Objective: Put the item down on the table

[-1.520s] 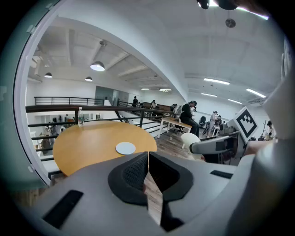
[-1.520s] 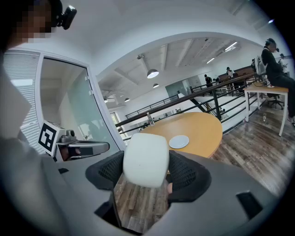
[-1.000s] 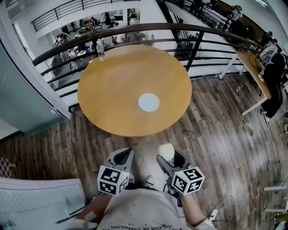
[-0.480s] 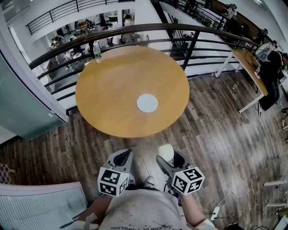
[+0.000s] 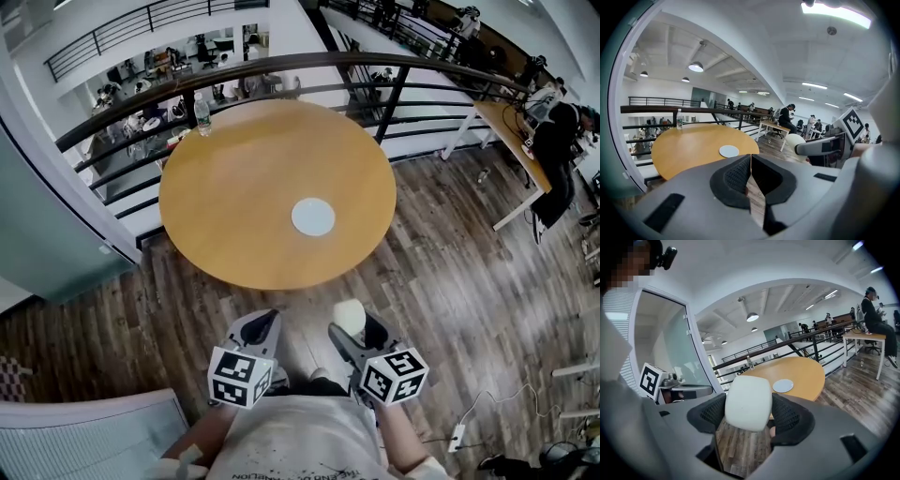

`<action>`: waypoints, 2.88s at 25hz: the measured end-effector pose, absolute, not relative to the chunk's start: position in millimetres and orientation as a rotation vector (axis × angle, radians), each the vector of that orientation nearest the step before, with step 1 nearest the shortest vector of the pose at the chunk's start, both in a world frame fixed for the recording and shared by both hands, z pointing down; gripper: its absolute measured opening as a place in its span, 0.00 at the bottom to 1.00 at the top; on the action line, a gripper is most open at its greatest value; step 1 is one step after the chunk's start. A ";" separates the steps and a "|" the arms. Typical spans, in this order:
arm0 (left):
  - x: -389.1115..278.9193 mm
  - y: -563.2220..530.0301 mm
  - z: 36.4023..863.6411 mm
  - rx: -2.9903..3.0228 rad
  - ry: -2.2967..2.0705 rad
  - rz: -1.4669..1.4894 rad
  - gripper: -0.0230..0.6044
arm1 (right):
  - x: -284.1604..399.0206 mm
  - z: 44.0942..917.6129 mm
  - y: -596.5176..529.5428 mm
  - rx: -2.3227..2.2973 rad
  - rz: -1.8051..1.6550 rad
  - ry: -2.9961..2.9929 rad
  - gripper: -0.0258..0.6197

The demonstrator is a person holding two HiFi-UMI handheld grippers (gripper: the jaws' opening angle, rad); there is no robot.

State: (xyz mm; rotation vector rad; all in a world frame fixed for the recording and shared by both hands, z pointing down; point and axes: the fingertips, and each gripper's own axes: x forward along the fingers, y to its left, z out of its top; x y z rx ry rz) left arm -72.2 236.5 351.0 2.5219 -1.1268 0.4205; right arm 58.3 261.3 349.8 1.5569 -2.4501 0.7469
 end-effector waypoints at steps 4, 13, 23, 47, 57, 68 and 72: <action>-74.7 232.7 351.2 2.535 -1.103 0.414 0.07 | 47.7 352.9 261.4 1.569 0.751 -2.444 0.52; -72.4 212.7 355.2 2.541 -1.084 0.421 0.08 | 48.0 365.8 246.4 1.557 0.769 -2.420 0.52; -41.9 146.6 364.7 2.517 -1.111 0.462 0.08 | 76.2 374.6 172.3 1.489 0.744 -2.437 0.52; 32.0 -8.9 362.5 2.434 -1.213 0.478 0.07 | 151.4 378.8 9.7 1.334 0.754 -2.460 0.52; 7.4 -37.2 366.7 2.419 -1.233 0.509 0.07 | 131.5 385.3 -18.9 1.319 0.796 -2.437 0.52; -3.9 -67.0 372.9 2.476 -1.144 0.542 0.07 | 116.9 394.0 -39.4 1.391 0.824 -2.380 0.52; -5.9 -71.6 381.6 2.484 -1.103 0.564 0.08 | 116.5 400.0 -45.3 1.410 0.825 -2.356 0.52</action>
